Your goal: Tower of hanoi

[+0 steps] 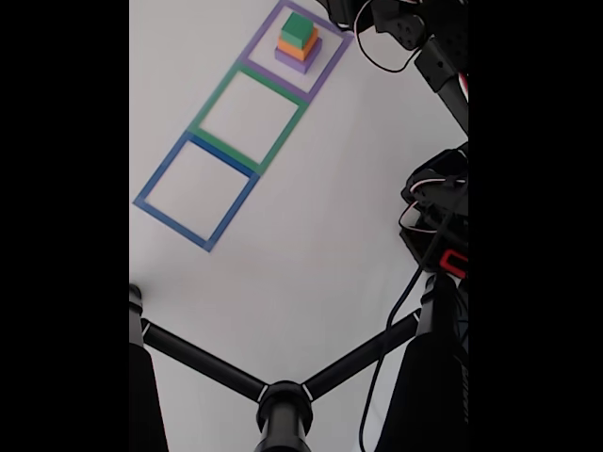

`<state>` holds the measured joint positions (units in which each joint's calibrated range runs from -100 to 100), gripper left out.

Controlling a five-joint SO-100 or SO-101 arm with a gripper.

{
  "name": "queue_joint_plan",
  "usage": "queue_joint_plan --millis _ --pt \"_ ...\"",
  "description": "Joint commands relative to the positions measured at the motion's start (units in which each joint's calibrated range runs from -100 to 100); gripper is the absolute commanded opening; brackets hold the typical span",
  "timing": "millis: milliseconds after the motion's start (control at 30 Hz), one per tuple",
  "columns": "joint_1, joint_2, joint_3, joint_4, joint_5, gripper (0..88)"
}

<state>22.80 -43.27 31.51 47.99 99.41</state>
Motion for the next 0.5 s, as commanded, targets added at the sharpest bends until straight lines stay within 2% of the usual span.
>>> queue_joint_plan --millis 0,233,467 --pt "-3.05 -5.30 -16.14 20.59 0.59 4.2" --pt "-8.61 -8.61 -24.87 31.84 0.59 4.2" --pt "-13.79 -6.75 -29.51 35.00 0.59 4.2"
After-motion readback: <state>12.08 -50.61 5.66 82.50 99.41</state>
